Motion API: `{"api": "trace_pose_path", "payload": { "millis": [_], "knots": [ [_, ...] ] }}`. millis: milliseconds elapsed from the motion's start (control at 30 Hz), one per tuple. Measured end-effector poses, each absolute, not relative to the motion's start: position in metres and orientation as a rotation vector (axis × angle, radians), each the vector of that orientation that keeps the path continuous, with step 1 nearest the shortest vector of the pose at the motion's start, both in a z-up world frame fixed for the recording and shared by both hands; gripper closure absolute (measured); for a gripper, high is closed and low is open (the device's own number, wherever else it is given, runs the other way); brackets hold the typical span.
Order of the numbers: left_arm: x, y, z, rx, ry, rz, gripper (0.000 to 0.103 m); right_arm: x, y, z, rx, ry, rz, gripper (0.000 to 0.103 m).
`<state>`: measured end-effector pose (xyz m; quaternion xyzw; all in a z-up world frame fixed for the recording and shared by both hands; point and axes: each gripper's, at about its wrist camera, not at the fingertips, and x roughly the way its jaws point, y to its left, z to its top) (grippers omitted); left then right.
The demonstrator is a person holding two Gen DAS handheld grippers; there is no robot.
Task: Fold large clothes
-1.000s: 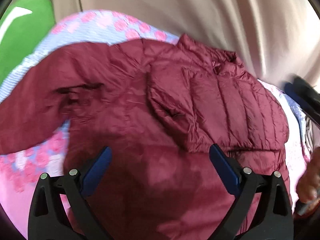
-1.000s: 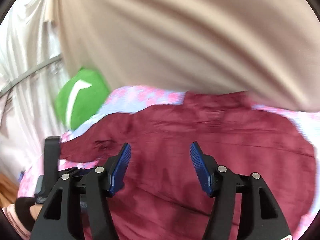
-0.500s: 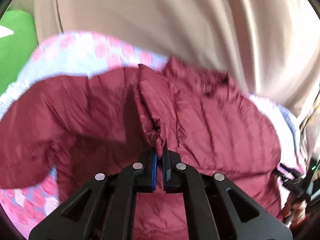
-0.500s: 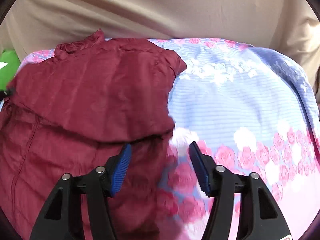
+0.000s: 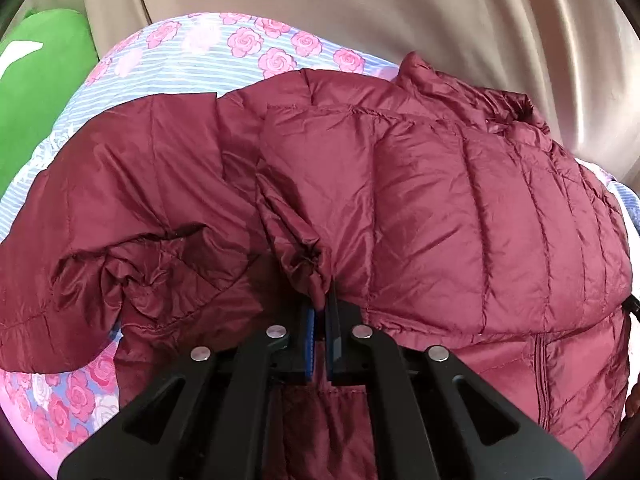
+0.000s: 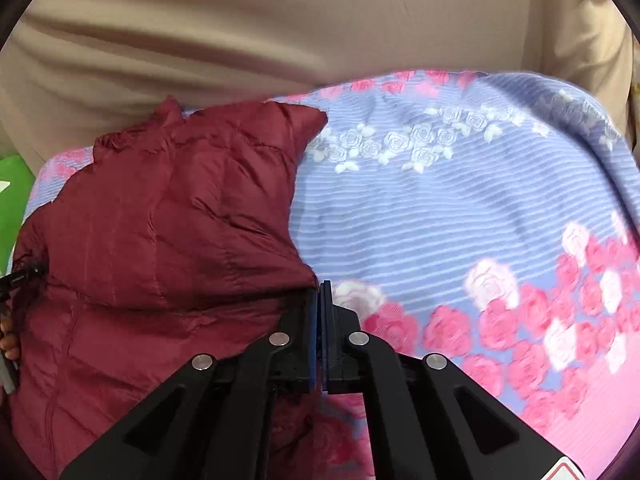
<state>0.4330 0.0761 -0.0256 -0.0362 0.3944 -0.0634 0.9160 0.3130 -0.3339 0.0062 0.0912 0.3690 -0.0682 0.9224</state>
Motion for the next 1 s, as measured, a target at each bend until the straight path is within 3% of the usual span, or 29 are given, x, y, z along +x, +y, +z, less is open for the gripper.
{"api": "trace_pose_path", "payload": {
  "millis": [67,233,300,433,500,600,667,700,767,833,933,1000],
  "knots": [
    [0.432,0.075,-0.027,-0.076,0.809,-0.135,0.101,0.323,-0.333,-0.008,0.182,0.837,-0.14,0.103],
    [0.423,0.078,-0.031,-0.073,0.794,-0.137,0.1,0.302,-0.321,0.037,0.186,0.728,-0.14,0.099],
    [0.418,0.083,-0.034,-0.081,0.791,-0.138,0.1,0.293,-0.323,0.061,0.214,0.662,-0.129,0.086],
    [0.419,0.087,-0.032,-0.09,0.788,-0.14,0.1,0.327,-0.328,0.084,0.243,0.636,-0.083,0.077],
    [0.419,0.088,-0.033,-0.105,0.787,-0.148,0.099,0.353,-0.327,0.081,0.23,0.652,-0.097,0.049],
    [0.417,0.091,-0.033,-0.124,0.787,-0.157,0.099,0.397,-0.334,0.069,0.259,0.683,-0.152,0.048],
    [0.417,0.093,-0.033,-0.127,0.787,-0.159,0.099,0.422,-0.346,0.053,0.353,0.736,-0.141,0.053],
    [0.417,0.092,-0.033,-0.125,0.787,-0.158,0.098,0.432,-0.351,0.047,0.409,0.749,-0.117,0.082],
    [0.417,0.091,-0.034,-0.115,0.788,-0.154,0.098,0.429,-0.356,0.051,0.458,0.7,-0.086,0.095],
    [0.417,0.089,-0.034,-0.1,0.79,-0.15,0.098,0.43,-0.362,0.056,0.444,0.651,-0.101,0.099],
    [0.417,0.086,-0.035,-0.078,0.791,-0.142,0.098,0.454,-0.372,0.027,0.411,0.79,-0.186,0.103],
    [0.416,0.089,-0.035,-0.087,0.791,-0.147,0.098,0.448,-0.375,0.029,0.41,0.768,-0.205,0.103]
  ]
}}
